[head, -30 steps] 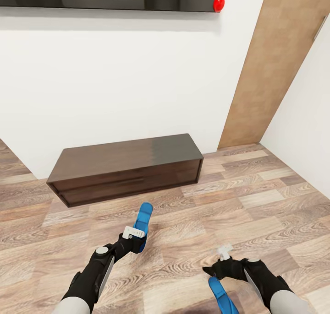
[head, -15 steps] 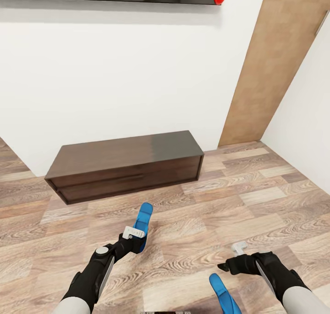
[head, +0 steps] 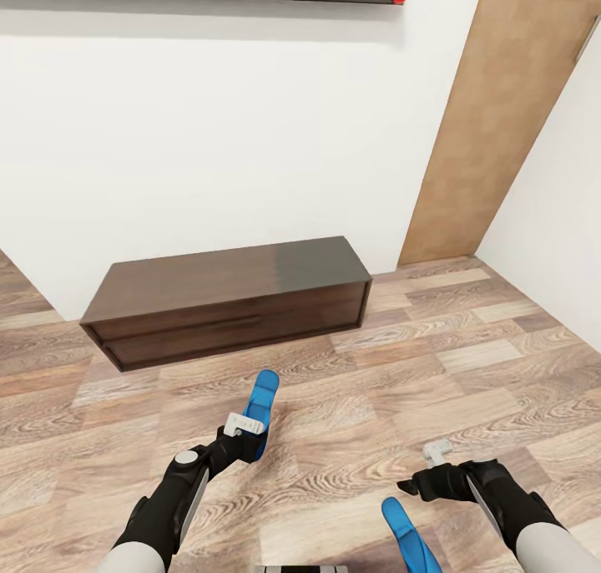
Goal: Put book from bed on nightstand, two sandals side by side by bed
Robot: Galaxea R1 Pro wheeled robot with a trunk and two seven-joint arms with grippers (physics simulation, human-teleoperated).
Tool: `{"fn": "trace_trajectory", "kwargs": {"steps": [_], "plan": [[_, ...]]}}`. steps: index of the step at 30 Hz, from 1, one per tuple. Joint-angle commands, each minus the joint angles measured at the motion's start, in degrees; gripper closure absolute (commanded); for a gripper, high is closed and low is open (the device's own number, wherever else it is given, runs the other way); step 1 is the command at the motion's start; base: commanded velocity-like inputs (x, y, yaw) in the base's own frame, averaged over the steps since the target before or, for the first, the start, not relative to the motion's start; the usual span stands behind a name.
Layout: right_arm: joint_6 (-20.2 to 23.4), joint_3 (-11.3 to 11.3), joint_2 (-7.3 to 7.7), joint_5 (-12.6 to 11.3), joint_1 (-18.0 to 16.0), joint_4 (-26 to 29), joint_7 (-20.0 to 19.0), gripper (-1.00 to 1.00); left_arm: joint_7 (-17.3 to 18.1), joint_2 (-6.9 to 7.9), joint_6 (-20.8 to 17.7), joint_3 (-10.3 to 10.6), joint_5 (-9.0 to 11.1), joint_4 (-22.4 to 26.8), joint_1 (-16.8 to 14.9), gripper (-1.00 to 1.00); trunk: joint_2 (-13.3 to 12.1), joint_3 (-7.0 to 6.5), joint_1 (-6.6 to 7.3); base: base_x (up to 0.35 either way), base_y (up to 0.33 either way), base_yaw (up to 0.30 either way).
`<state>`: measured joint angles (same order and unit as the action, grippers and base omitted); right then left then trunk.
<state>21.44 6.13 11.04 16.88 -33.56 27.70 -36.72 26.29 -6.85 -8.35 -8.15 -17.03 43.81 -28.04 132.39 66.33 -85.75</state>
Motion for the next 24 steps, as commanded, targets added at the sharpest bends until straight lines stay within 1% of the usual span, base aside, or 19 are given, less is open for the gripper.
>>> {"fn": "trace_trajectory", "kwargs": {"steps": [1,8,24], "plan": [[0.27,0.43,-0.05,0.52,-0.02,0.09,-0.47,-1.00,0.52,-0.09,-0.34,-0.37,-0.29,0.12,-0.02,1.00,0.02,0.05,0.01,0.000,0.000,0.000],[0.27,0.19,-0.05,0.52,-0.02,0.08,-0.50,-1.00,0.43,-0.09,-0.20,-0.37,-0.29,0.13,0.00,1.00,0.02,0.05,0.01,0.000,-0.094,0.000],[0.27,-0.01,-0.05,0.52,0.00,0.15,-0.55,-1.00,0.43,-0.06,-0.26,-0.37,-0.29,0.13,0.01,1.00,0.02,0.05,0.01,0.000,-0.015,0.000]]}}
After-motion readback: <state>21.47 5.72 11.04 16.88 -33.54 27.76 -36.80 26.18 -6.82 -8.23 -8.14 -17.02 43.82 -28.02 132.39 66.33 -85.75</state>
